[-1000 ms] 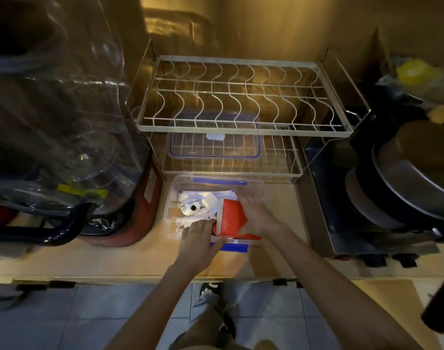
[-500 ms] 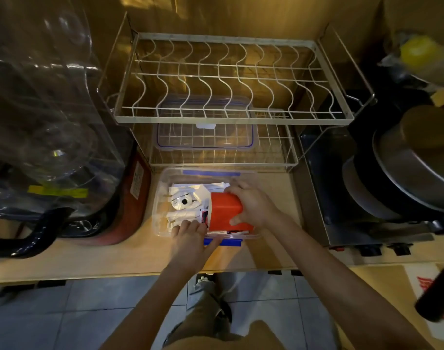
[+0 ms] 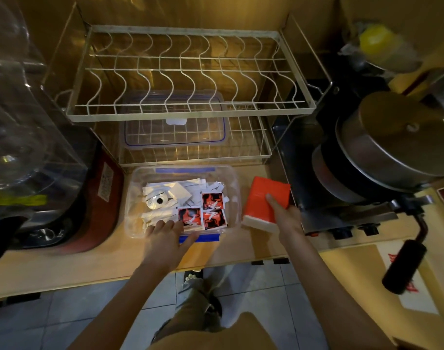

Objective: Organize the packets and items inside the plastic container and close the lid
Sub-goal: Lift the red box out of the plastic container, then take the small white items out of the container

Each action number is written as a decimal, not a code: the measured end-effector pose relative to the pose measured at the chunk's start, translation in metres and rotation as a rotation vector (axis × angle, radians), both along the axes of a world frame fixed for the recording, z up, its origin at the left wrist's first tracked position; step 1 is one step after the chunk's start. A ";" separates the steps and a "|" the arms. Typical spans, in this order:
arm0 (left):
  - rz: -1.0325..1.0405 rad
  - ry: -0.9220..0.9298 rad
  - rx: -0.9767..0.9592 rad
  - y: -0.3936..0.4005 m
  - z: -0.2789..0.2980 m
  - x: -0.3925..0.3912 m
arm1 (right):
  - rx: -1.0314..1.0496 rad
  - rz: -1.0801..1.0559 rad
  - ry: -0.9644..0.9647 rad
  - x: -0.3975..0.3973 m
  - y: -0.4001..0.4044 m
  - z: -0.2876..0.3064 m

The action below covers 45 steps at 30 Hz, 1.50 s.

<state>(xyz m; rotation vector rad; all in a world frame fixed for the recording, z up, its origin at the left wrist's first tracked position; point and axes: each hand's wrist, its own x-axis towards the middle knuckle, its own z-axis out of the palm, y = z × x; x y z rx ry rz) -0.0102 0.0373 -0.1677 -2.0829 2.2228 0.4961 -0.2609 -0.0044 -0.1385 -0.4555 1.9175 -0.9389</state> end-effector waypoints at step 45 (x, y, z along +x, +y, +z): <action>0.319 0.244 0.131 -0.060 -0.011 0.038 | -0.104 1.055 0.623 0.170 -0.049 -0.052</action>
